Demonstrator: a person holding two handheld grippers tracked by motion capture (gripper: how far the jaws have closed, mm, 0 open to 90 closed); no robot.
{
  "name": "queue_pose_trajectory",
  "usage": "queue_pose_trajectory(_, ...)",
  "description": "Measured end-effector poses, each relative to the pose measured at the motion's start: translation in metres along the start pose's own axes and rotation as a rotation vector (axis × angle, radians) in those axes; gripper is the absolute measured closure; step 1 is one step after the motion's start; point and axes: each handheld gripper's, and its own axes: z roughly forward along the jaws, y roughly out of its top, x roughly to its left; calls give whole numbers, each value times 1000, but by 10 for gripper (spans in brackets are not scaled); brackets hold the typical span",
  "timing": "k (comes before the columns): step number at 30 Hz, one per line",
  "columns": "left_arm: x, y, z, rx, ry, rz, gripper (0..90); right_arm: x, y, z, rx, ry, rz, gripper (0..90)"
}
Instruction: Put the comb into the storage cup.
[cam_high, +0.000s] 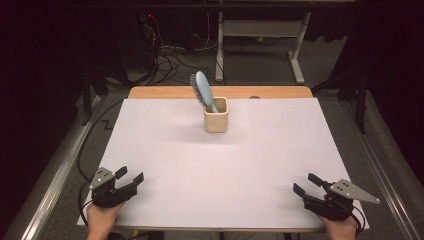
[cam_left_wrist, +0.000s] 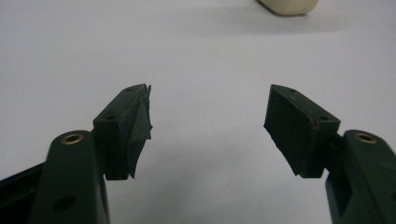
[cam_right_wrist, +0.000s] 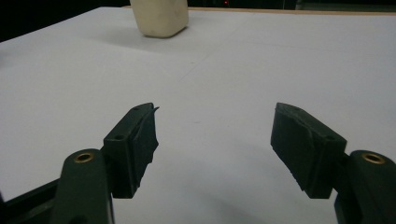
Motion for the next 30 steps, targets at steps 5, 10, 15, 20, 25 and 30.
queue_pose_trajectory(5, 1, -2, 0, -3, -1, -9, 319, 0, 0, 0, 3, 0, 3, 320)
queue_pose_trajectory(10, 3, -3, -1, -4, 4, -15, 321, 0, 0, 0, 5, 1, 5, 320)
queue_pose_trajectory(15, 4, -4, 0, -3, 6, -23, 320, 0, 0, 0, 7, 1, 7, 318)
queue_pose_trajectory(20, 3, -6, 0, -5, 18, -23, 323, -2, 0, -1, 1, 0, 23, 309)
queue_pose_trajectory(25, 2, -7, 2, 15, 11, -16, 322, -2, 0, -1, 0, -1, 27, 308)
queue_pose_trajectory(30, 2, -7, 2, 13, 6, -19, 322, -1, 0, -1, 0, -1, 32, 302)
